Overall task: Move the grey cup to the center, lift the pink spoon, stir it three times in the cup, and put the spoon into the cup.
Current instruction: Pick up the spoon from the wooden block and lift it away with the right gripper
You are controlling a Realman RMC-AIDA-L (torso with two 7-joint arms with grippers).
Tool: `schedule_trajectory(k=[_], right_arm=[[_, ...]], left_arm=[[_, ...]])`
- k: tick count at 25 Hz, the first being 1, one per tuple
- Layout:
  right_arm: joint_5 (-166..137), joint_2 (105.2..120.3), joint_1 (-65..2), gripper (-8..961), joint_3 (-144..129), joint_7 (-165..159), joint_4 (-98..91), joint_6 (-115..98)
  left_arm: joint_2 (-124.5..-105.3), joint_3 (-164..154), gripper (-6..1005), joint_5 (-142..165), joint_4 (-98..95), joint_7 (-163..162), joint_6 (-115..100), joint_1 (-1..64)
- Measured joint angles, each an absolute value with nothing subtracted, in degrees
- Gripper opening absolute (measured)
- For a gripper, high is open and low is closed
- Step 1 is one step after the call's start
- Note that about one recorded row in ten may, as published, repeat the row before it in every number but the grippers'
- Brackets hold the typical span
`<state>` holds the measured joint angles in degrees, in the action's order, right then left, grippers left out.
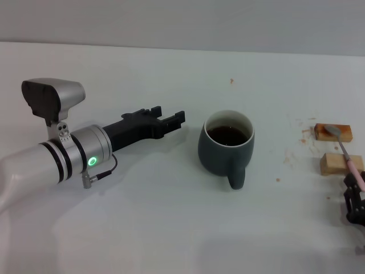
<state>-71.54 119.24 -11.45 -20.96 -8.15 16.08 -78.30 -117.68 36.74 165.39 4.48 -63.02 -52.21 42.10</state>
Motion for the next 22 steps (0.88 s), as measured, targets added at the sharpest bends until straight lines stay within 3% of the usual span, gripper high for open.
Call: schedule_trajectory(k=[22], right_arm=[[-71.5, 119.27, -12.0, 154, -21.0, -9.2, 16.0, -78.2]], left_arm=[[-117.55, 36.6, 722, 165.4, 4.5, -63.0, -52.2, 41.9]])
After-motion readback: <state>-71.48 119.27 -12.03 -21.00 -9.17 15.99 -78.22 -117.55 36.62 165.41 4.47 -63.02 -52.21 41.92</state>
